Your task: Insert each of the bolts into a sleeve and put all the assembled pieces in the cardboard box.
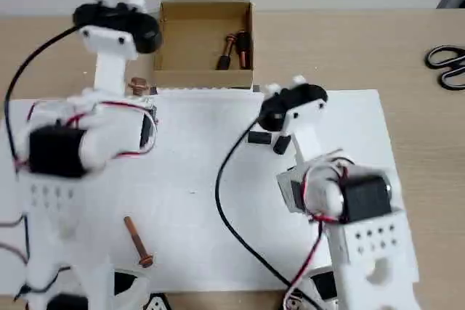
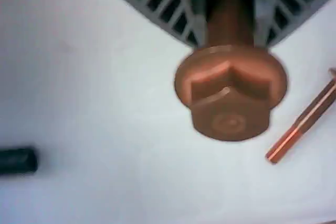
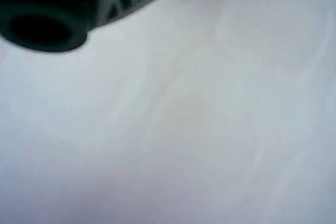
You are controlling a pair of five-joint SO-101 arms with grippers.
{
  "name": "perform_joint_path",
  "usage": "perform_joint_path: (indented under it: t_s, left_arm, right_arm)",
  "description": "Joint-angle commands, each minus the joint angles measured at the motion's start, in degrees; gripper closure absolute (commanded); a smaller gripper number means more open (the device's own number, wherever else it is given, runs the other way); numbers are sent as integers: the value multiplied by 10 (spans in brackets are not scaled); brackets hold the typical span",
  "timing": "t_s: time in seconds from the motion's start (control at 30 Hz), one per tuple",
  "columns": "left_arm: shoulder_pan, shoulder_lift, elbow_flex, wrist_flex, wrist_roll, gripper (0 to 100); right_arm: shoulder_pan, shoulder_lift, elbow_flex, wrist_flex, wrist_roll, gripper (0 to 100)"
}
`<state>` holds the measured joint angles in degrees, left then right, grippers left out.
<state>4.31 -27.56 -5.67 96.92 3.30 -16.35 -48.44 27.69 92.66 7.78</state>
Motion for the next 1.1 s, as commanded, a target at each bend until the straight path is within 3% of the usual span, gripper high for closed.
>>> perform_joint_path:
  t_s: [0.0,0.17,0.4,0.63,0.87,1.07]
  left_arm:
    - [7,-77,52,-71,69,995]
    - [8,-154,162,-161,164,995]
    - [9,-244,291,-270,313,995]
    - [9,-309,387,-309,343,995]
    - [11,-368,470,-370,345,995]
    - [79,-416,534,-418,401,995]
  right_arm:
    - [-3,-50,41,-61,-17,995]
    - [-10,-85,118,-180,-88,995]
    - [-109,-145,241,-327,-140,996]
    - [-179,-219,355,-433,-135,996]
    - [-240,-264,389,-467,-135,996]
    - [-284,-274,390,-473,-135,996]
